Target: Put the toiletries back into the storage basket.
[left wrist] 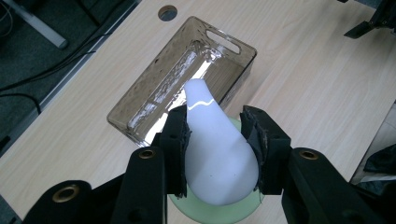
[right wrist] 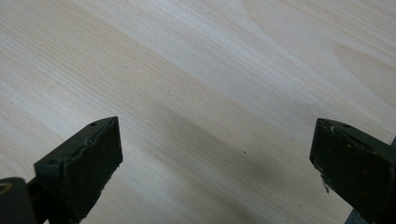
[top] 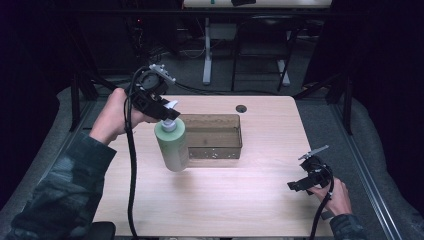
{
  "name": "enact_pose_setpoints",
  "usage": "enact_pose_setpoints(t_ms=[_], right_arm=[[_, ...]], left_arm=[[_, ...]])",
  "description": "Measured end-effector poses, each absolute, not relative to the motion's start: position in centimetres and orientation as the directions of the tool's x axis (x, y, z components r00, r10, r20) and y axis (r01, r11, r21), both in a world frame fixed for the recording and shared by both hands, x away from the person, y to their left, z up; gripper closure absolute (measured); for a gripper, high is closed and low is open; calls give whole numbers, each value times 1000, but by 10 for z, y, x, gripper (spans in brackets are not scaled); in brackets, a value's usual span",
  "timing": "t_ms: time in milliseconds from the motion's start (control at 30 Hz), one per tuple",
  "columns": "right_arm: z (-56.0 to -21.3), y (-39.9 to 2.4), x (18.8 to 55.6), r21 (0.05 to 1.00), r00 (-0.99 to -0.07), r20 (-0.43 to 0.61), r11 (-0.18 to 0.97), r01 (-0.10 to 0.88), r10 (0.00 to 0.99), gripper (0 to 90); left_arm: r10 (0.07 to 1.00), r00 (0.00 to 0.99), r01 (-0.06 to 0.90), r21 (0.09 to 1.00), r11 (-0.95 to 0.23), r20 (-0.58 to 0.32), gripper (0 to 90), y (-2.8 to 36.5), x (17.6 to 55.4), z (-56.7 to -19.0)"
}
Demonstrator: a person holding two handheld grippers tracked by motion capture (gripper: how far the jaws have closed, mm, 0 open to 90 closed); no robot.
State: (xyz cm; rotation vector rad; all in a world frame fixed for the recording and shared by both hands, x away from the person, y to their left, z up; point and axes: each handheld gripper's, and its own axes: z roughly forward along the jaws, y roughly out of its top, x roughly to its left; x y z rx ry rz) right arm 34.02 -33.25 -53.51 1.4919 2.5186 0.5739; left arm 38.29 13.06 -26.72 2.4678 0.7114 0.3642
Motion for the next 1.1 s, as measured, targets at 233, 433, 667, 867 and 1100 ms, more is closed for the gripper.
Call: enact_pose_setpoints(t_ms=[233,433,667,867,1100], right_arm=[[-535,-332,340,403,-490,60,428,809,870,22],[-535,-332,340,408,-496,54,434,803,867,22],[-535,-332,340,407,-491,63,427,807,869,23],[-535,-332,340,404,-492,55,431,807,869,21],[-534,-333,340,407,-487,44,430,806,872,0]], left_arm=[[553,826,401,573,-715,111,625,128,386,-257],[551,825,395,573,-718,122,625,125,389,-249],[546,827,388,566,-727,135,625,122,393,-240],[551,822,391,563,-728,142,625,118,399,-234],[566,811,399,567,-720,147,625,119,406,-230]])
